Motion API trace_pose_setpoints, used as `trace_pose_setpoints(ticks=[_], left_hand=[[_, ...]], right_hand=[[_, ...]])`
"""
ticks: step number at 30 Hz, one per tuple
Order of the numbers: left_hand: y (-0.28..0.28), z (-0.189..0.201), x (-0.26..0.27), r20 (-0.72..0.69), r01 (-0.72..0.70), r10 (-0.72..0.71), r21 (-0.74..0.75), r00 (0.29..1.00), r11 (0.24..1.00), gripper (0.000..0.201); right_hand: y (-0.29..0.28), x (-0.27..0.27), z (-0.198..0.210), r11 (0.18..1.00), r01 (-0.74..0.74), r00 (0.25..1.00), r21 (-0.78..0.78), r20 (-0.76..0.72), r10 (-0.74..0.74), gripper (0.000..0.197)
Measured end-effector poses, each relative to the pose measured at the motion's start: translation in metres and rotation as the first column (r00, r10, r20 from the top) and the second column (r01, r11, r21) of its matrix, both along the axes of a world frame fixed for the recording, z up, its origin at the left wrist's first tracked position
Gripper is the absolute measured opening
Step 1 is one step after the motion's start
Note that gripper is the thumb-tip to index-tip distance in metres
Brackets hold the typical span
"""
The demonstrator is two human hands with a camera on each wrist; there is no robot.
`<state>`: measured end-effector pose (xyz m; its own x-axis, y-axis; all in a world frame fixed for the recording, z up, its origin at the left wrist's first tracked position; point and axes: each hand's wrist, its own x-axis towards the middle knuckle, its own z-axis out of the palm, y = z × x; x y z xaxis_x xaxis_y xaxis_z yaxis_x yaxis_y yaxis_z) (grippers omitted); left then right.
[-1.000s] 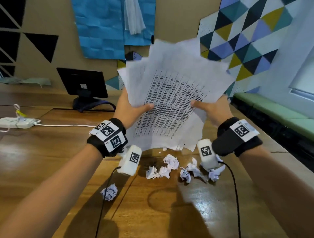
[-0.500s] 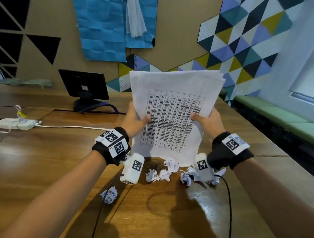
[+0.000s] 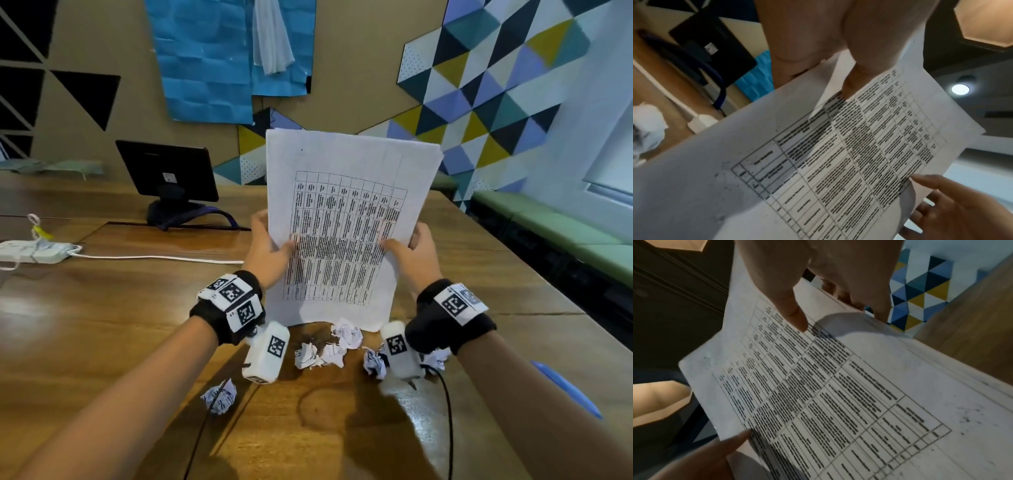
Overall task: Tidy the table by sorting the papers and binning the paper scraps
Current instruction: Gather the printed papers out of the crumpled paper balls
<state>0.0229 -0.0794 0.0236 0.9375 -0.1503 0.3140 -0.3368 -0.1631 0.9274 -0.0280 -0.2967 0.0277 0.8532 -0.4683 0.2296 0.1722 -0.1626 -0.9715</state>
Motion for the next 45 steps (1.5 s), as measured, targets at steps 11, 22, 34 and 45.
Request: trace_pose_setpoints(ticks=[11,22,34,45], left_hand=[[-0.014,-0.009,0.001,-0.059,0.013,-0.012,0.029,0.998,0.999,0.037],[0.001,-0.007,-0.002,0.003,0.009,-0.009,-0.051,1.000,0.999,0.042],[-0.001,-0.003,-0.014,-0.038,0.017,-0.019,-0.064,0.999,0.998,0.036],[0.003,-0.041,-0.019,-0.078,0.062,-0.064,-0.029,0.995,0.998,0.045]], right_hand=[[0.017,0.008,-0.004,0.998,0.035,0.999,0.054,0.005,-0.035,0.025],[0.005,0.004,-0.006,0.999,-0.032,0.999,-0.012,-0.012,0.032,0.035],[0.010,0.007,-0.015,0.998,-0.042,0.998,0.049,-0.040,0.044,0.035],[0.016,-0.008,-0.043,0.997,-0.077,0.986,-0.020,-0.148,0.073,0.046]])
